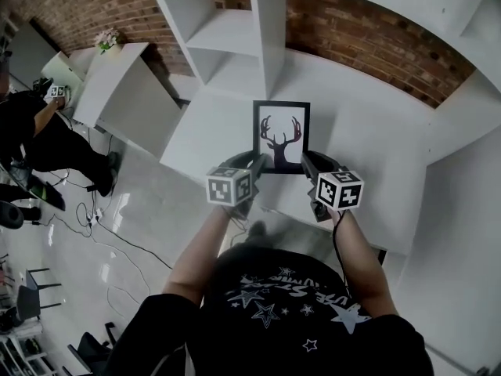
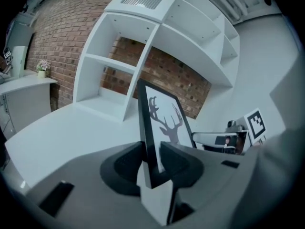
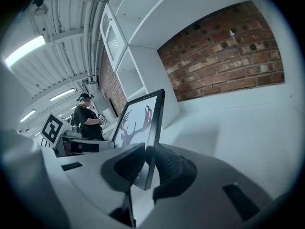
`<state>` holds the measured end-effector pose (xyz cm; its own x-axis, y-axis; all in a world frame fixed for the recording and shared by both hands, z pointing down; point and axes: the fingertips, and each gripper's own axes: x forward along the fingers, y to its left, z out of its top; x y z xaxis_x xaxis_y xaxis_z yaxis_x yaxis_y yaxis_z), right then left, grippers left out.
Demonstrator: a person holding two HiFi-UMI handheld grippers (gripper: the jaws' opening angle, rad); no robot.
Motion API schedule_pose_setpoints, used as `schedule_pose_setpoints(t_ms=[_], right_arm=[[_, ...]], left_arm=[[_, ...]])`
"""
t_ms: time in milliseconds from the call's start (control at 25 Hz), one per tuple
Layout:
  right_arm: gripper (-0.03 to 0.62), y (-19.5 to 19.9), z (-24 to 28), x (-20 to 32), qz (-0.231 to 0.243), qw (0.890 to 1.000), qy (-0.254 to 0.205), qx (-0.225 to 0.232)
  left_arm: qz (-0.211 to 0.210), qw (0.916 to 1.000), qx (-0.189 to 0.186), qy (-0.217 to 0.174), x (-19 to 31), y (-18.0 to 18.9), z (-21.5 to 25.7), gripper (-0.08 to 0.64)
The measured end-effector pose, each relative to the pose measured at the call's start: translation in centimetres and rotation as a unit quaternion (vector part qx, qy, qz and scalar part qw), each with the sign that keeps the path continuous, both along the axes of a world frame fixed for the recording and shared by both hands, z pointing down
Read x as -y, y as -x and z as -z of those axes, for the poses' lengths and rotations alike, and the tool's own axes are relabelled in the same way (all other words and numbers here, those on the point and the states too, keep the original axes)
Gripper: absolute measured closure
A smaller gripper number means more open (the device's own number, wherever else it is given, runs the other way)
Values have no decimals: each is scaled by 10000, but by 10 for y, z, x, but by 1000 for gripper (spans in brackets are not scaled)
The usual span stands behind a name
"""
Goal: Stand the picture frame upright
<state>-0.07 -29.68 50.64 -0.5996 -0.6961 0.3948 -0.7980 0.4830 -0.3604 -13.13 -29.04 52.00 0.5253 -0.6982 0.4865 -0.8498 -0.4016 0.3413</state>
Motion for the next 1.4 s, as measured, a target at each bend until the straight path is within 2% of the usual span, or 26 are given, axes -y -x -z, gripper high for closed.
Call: schedule_pose_setpoints(t_ms=[320, 760, 1400], right_arm=[[521, 27, 7, 42, -318, 9994, -100, 15], [525, 65, -1, 92, -661, 9975, -233, -60], [529, 76, -23, 125, -1049, 9943, -103, -185]], left_arm=[[-312, 9994, -16, -121, 53, 27, 8, 431], [-575, 9982, -41, -145, 112, 65, -4, 431], [-922, 9956, 111, -74, 154, 75, -24, 431]])
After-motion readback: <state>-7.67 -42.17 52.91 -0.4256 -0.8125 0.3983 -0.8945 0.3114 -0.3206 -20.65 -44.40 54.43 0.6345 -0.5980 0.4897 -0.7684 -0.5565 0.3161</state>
